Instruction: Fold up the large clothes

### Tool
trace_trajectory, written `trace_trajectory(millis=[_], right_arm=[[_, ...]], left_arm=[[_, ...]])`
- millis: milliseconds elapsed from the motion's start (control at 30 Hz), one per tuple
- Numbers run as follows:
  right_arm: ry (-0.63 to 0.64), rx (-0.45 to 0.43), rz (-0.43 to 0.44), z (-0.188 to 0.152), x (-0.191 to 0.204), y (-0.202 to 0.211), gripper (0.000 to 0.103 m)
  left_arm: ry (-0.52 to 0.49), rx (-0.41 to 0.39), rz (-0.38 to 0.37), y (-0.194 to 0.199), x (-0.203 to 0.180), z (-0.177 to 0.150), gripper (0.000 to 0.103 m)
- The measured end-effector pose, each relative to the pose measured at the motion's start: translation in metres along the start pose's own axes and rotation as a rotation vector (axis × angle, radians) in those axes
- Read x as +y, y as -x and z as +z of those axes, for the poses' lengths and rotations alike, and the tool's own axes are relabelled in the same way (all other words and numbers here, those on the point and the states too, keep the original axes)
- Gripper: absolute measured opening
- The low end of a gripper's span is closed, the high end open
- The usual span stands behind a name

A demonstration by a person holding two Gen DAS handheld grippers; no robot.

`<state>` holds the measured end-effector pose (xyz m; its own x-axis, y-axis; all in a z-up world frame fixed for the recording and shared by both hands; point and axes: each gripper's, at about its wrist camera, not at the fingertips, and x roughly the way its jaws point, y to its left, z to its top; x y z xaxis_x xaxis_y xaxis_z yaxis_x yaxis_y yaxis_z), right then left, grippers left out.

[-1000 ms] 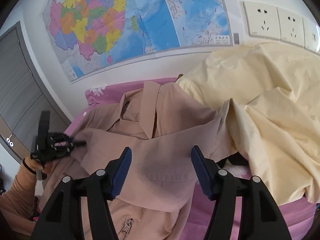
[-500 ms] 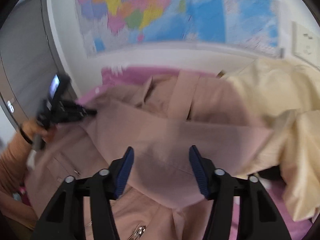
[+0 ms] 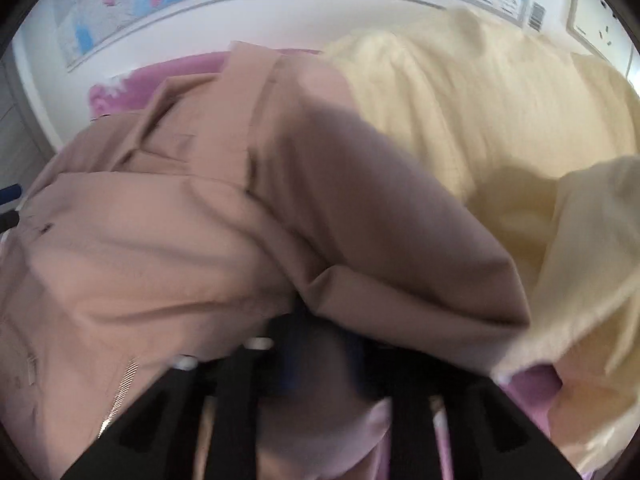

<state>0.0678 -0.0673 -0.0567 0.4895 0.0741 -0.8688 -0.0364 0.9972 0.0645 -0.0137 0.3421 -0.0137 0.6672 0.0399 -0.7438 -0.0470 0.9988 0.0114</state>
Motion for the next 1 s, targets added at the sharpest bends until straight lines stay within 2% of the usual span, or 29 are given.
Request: trace_trajectory(millis=[33,167,333,467,500,533,600,700,767,833,900,967,1000], right_arm=[[0.008,-0.018,0.014,-0.002,0.004,0.009,0.053],[0.116,-0.094,0.095,-0.005,0.041,0.041,0.053],[0.256,-0.108,0.235,0.003,0.106,0.043,0.053],[0.332,-0.056,0.276,0.008,0.148,0.017,0.052],[0.34,-0.048,0.267,0.007,0.153,0.012,0.052],[0.346,-0.032,0.243,0.006,0.158,0.004,0.052],[0.309,0.004,0.251,0.007,0.156,-0.008,0.052],[0.241,0.032,0.277,0.004,0.14,-0.013,0.052],[0.23,0.038,0.275,-0.001,0.135,-0.009,0.052],[0.231,0.039,0.272,-0.007,0.133,-0.007,0.053],[0.234,0.043,0.265,-0.012,0.13,-0.005,0.053],[0.231,0.04,0.267,-0.017,0.126,-0.001,0.053],[0.224,0.041,0.272,-0.017,0.126,-0.002,0.053]], left_arm=[[0.013,-0.024,-0.013,0.011,0.004,-0.003,0.075],[0.085,-0.073,-0.042,0.044,0.028,-0.022,0.076],[0.131,-0.023,-0.048,0.052,0.038,-0.061,0.074],[0.146,0.017,-0.094,0.057,0.031,-0.098,0.074],[0.141,0.027,-0.084,0.057,0.028,-0.105,0.07],[0.134,0.043,-0.064,0.057,0.025,-0.113,0.054],[0.13,0.103,-0.033,0.053,0.022,-0.128,0.036],[0.171,0.138,-0.019,0.054,0.031,-0.142,0.036],[0.186,0.145,-0.03,0.058,0.034,-0.152,0.04],[0.175,0.152,-0.047,0.06,0.031,-0.158,0.057],[0.144,0.157,-0.066,0.061,0.024,-0.163,0.063],[0.116,0.176,-0.027,0.057,0.019,-0.166,0.059],[0.108,0.175,0.0,0.056,0.019,-0.166,0.051]])
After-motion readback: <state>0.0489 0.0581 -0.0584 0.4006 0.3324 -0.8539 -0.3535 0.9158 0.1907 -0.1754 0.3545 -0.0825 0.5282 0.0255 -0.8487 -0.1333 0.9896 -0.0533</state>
